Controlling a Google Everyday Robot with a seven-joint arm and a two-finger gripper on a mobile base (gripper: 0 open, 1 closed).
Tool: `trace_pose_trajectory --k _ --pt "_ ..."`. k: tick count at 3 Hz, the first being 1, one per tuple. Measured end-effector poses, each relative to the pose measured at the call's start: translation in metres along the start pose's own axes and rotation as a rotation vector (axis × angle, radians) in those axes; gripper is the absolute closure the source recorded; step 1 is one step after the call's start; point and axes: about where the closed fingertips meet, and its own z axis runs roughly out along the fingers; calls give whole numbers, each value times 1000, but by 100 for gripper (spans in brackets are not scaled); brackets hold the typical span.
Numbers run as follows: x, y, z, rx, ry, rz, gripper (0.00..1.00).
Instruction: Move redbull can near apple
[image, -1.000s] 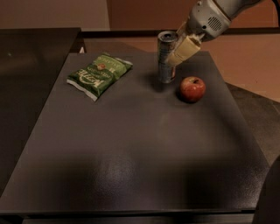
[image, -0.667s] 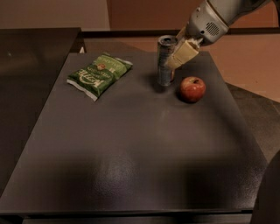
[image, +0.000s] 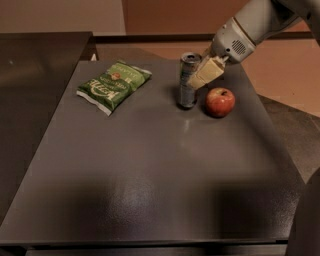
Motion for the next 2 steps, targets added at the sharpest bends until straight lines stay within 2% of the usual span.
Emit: trace_pose_trajectory --k 1,2 --pt "11 -2 7 -4 -5 31 36" --pt "9 -4 9 -4 -7 30 12"
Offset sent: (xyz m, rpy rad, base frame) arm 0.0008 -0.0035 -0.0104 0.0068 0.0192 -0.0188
